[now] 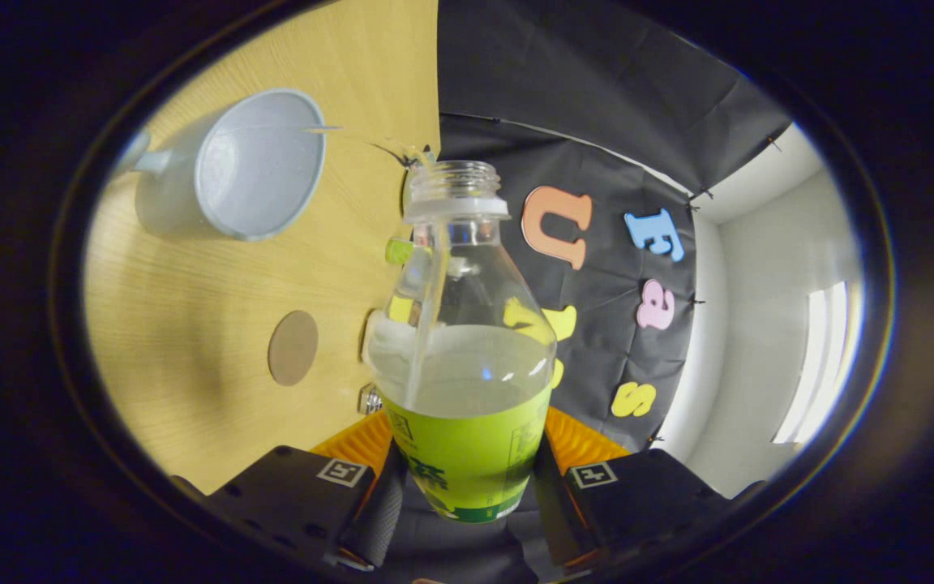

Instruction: Take the bottle from table, then pour the juice into the cup, finally place the bottle on the coaster

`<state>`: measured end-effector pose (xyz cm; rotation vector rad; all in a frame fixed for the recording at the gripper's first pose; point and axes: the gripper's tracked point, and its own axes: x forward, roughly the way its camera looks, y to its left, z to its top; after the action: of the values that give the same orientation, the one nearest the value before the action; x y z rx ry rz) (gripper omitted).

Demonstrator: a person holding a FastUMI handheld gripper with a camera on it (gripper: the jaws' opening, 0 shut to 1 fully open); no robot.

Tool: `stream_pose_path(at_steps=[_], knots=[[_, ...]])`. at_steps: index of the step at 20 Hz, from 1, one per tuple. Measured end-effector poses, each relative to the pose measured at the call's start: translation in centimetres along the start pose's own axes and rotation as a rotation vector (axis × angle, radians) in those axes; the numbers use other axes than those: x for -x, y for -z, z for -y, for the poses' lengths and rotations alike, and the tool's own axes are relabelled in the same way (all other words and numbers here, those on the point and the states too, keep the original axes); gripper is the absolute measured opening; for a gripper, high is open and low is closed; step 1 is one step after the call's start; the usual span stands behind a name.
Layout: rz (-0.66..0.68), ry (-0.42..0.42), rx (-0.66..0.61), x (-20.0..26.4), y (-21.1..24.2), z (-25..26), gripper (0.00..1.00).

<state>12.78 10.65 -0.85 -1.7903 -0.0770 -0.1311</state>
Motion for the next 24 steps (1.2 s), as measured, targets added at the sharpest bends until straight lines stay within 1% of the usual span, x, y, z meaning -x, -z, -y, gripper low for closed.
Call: stream_pose_path(at_steps=[5,12,24], knots=[[0.002,0.017,0.022,0.1,-0.2,0.4,0.76],[-0.005,0.019,0.037,-1.5,0.2,1.3,0.76],[-0.008,0.047,0.11,-1.5,0.6,4.1,0.76]])
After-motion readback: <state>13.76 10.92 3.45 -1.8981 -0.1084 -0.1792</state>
